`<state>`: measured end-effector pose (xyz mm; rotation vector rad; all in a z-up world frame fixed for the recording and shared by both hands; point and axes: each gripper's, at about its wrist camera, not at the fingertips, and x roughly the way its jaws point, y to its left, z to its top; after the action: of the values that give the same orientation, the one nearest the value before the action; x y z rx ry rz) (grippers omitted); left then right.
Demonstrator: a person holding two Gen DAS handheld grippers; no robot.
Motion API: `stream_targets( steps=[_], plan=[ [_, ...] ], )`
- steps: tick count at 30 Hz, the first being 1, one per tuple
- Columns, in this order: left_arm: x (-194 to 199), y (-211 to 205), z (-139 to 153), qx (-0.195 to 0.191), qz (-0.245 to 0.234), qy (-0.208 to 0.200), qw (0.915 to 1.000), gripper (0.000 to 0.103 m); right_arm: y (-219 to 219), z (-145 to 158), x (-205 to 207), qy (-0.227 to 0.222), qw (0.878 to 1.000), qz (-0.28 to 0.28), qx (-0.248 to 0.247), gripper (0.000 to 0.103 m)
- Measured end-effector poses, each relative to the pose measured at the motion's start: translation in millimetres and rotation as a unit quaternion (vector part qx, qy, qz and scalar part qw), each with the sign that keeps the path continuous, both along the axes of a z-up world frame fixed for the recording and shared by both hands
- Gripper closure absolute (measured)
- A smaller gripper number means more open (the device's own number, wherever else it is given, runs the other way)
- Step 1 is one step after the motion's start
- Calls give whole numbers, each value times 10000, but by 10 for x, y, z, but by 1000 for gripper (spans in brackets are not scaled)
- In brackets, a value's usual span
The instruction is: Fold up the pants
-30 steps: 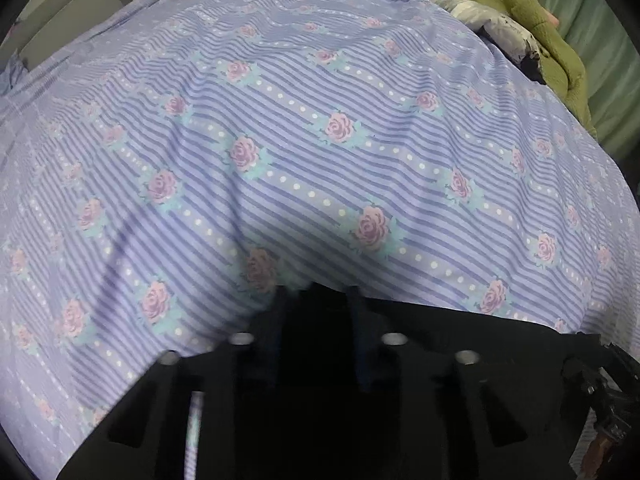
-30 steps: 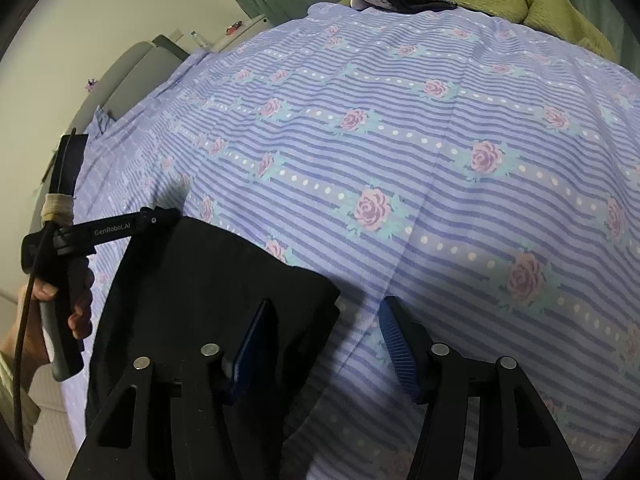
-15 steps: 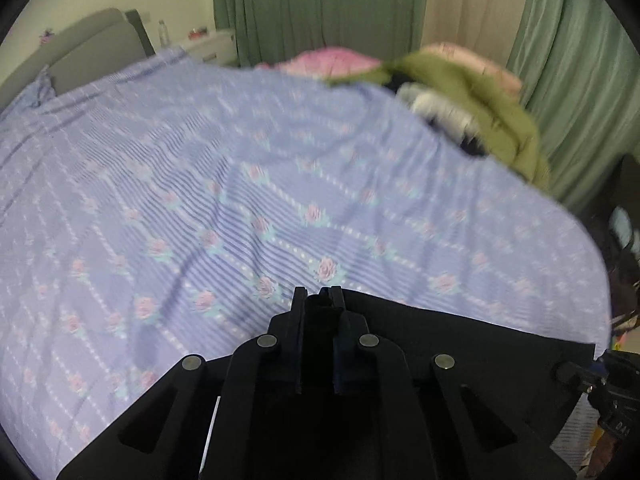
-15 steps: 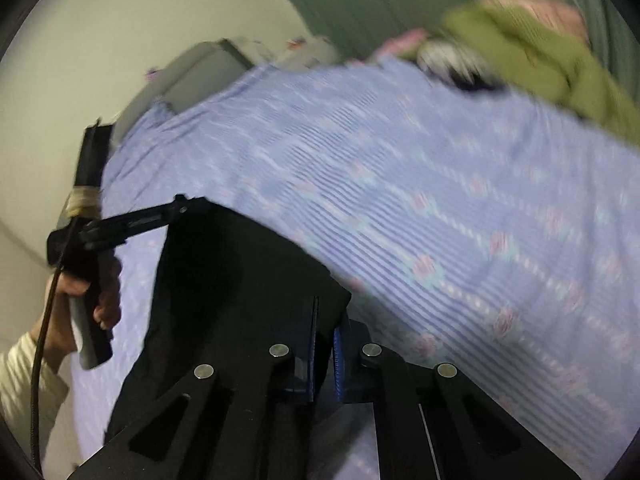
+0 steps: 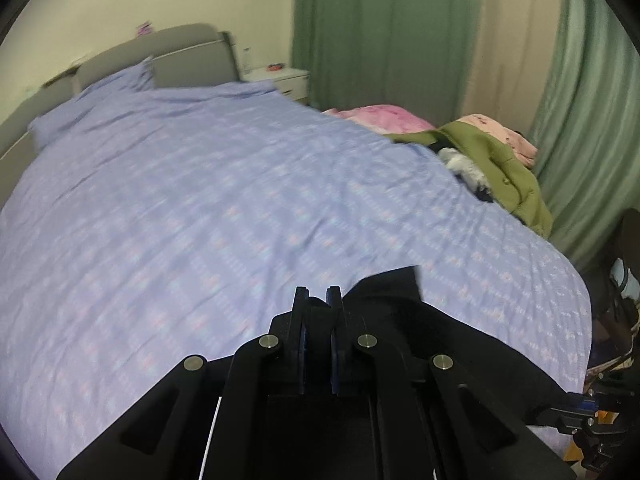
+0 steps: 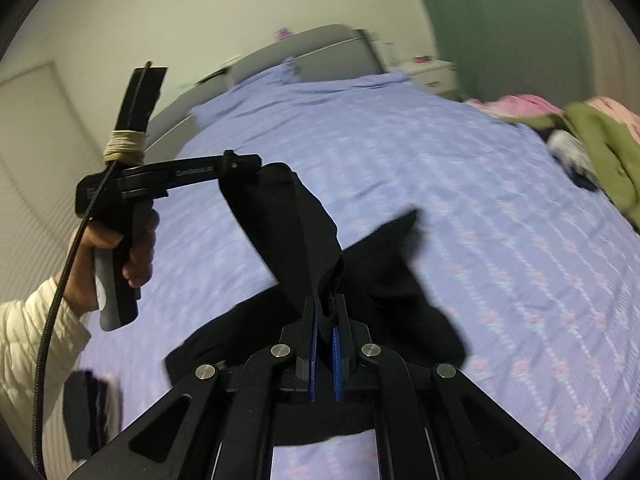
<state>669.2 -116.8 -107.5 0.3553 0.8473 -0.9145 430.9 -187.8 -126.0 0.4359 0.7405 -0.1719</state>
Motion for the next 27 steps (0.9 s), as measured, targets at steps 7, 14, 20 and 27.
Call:
stream_targets(
  steps=[7,14,20,27],
  plan=[
    [157,1048,-521,405,549,326,9971,93,861,-106,259,254,9969,640,-383,96],
    [202,1555,-1256,624,872,836,9907,93,1504,-577,408,861,9882,1036,-732,96],
    [10,1902,-1375,493,781,918,9915,92,1762,-870,264,1358,9802,1253,-709,96],
    [-187,2062,-1472,948,675,638,9912,82,2021,-1043,105,1646,9700,1616,-773,96]
  ],
)
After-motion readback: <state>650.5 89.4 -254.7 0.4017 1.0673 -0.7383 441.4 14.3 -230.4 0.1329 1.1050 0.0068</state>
